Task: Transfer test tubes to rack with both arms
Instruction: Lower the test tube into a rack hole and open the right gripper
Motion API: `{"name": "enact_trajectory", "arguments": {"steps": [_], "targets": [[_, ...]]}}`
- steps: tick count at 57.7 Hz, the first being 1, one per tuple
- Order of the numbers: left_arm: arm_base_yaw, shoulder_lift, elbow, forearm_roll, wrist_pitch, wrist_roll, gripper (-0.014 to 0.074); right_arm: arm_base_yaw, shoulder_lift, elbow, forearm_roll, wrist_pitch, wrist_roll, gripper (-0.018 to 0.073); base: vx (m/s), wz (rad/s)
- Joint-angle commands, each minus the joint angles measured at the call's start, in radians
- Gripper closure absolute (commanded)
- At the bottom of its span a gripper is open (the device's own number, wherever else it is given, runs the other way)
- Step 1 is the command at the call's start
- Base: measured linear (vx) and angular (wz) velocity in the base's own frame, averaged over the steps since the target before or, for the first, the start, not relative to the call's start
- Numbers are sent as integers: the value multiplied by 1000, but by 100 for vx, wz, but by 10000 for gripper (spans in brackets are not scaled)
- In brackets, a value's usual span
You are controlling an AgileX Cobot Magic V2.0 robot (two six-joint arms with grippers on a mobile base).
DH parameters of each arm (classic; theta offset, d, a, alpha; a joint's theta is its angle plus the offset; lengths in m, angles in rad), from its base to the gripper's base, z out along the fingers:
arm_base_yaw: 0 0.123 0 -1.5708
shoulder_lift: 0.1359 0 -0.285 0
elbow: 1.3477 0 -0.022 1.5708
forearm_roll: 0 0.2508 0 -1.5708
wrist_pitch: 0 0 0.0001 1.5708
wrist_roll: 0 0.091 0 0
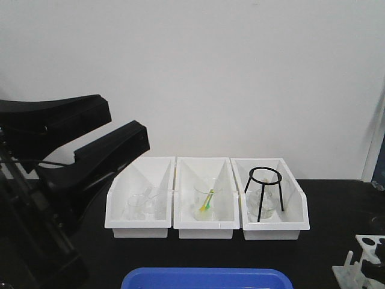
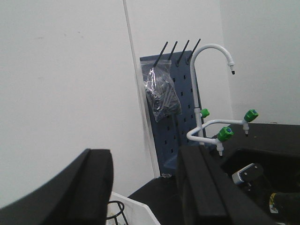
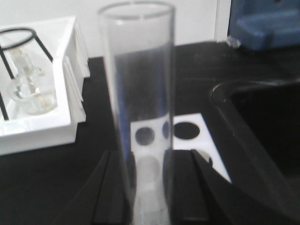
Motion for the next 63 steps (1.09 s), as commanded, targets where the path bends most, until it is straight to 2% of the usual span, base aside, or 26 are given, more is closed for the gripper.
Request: {"name": "enact_trajectory", "arguments": {"steps": [1, 12, 32, 41, 54, 63], "targets": [[-7, -13, -38, 0, -50, -6, 162, -7, 9, -28, -10, -127, -3, 566, 0, 0], [-7, -13, -38, 0, -42, -6, 162, -7, 78, -28, -61, -181, -3, 566, 0, 0], [-7, -13, -38, 0, -40, -8, 162, -7, 89, -28, -64, -178, -3, 528, 0, 0], [-7, -13, -38, -1, -39, -14, 162, -7, 89, -28, -81, -178, -10, 429, 0, 0], [-7, -13, -38, -2, -35, -14, 162, -7, 89, -28, -81, -178, -10, 193, 0, 0], [-7, -13, -38, -2, -32, -14, 162, -7, 87, -28, -74, -185, -20, 83, 0, 0]]}}
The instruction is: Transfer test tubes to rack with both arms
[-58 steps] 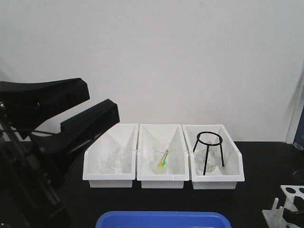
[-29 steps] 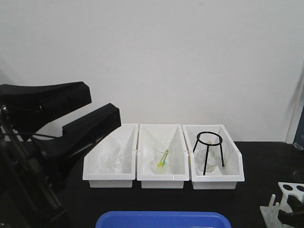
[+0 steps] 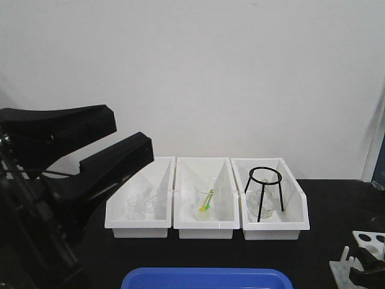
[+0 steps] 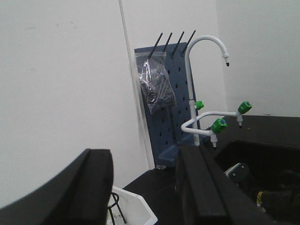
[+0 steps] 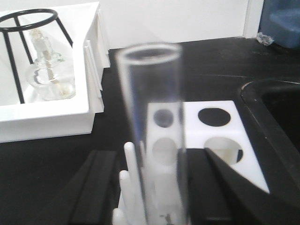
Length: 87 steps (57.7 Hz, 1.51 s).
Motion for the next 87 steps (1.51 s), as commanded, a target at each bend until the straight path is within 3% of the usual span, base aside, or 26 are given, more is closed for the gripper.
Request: {"name": "enact_trajectory", "arguments": {"steps": [1, 14, 31, 40, 47, 53, 60, 64, 72, 79, 87], "targets": [[-7, -13, -38, -2, -67, -8, 162, -3, -30, -20, 5, -48, -21, 74, 0, 0], [-7, -13, -38, -2, -67, -8, 162, -3, -103, -20, 5, -92, -33, 57, 0, 0], [-7, -13, -38, -26, -58, -8, 162, -1, -369, -20, -5, -117, -11, 57, 0, 0], [-7, -13, -38, -27, -21, -8, 162, -1, -555, -20, -44, -32, 140, 112, 0, 0], [-7, -13, -38, -27, 37, -8, 162, -1, -718, -23, -115, 155, 236, 239, 0, 0], [-7, -13, -38, -26, 92, -8, 176, 0, -847, -33, -253, 349, 358, 394, 0, 0], [-7, -13, -38, -10, 153, -8, 255, 31, -965, -34, -516, 512, 574, 574, 0, 0], [-7, -13, -38, -6, 179, -8, 347, 79, -1018, -34, -685, 549, 716, 573, 0, 0], [-7, -13, -38, 20, 236, -8, 620, 163, -1108, -34, -1040, 537, 1043, 569, 0, 0], [27, -14, -38, 20, 270, -77, 617, 188, -1157, -34, -1275, 503, 1289, 568, 0, 0], [91, -13, -38, 82, 274, -139, 617, 187, -1170, -34, -1472, 439, 1396, 567, 0, 0]]}}
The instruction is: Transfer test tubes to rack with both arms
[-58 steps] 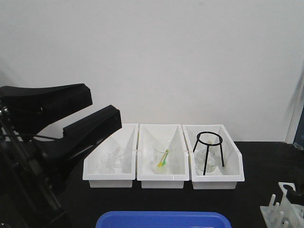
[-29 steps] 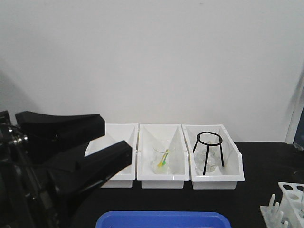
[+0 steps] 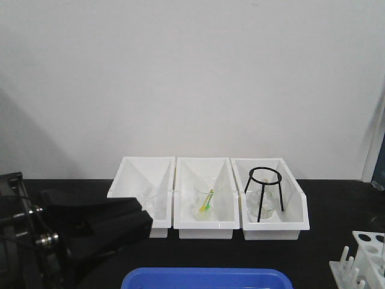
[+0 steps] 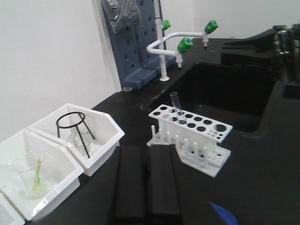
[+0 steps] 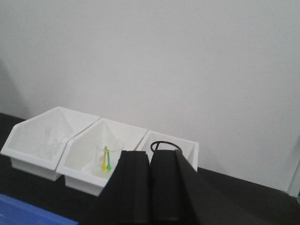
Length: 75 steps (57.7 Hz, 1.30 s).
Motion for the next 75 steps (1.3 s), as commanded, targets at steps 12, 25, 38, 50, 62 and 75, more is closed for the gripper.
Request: {"name": "enact_trajectory", "arguments": {"steps": [12, 25, 38, 50, 62, 75], "targets": [[36, -13, -38, 57, -51, -38, 617, 0, 0, -34, -94, -148, 93, 567, 0, 0], [36, -13, -38, 57, -51, -38, 617, 0, 0, -34, -94, -150, 93, 567, 0, 0], [36, -13, -38, 64, -56, -28, 617, 0, 0, -34, -94, -150, 93, 567, 0, 0], [75, -16, -38, 263, -76, -11, 617, 0, 0, -34, -94, -150, 91, 567, 0, 0], [284, -145, 59, 380, -71, -65, 617, 0, 0, -34, -94, -149, 91, 567, 0, 0], [540, -418, 392, 368, -155, -65, 617, 0, 0, -34, -94, -146, 91, 567, 0, 0]]}}
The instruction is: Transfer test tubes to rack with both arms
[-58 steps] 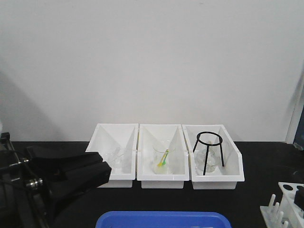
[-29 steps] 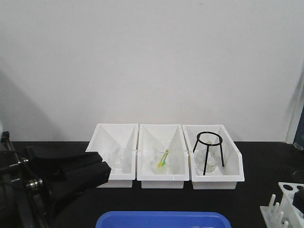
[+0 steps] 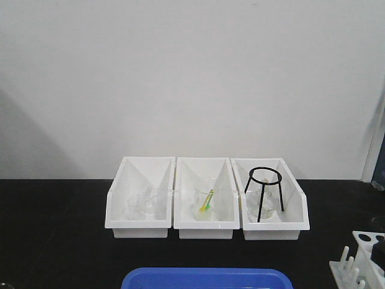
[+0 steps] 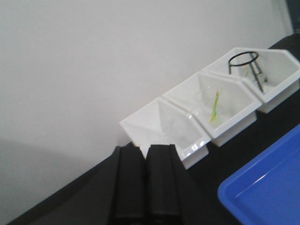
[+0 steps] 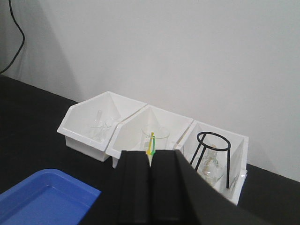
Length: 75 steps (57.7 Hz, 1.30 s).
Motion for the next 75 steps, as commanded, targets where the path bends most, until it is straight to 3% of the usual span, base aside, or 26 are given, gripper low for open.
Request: {"name": "enact_trajectory", "arguments": {"steps": [1, 10, 21, 25, 32, 47, 75], "targets": [[65, -102, 109, -21, -139, -11, 617, 0, 3, -34, -4, 27, -4, 567, 0, 0], [143, -287, 403, -118, -318, -11, 617, 0, 3, -34, -4, 27, -4, 567, 0, 0], [188, -489, 695, -126, -449, -71, 617, 0, 3, -34, -4, 27, -4, 567, 0, 0], [211, -563, 680, -111, -281, -90, 617, 0, 3, -34, -4, 27, -4, 567, 0, 0], [229, -616, 686, -114, -185, -92, 617, 0, 2, -34, -4, 28, -4, 567, 0, 0], [229, -609, 686, -115, -174, -214, 617, 0, -1, -34, -4, 27, -4, 567, 0, 0], [229, -609, 686, -115, -174, -214, 617, 0, -1, -34, -4, 27, -4, 567, 0, 0]]}}
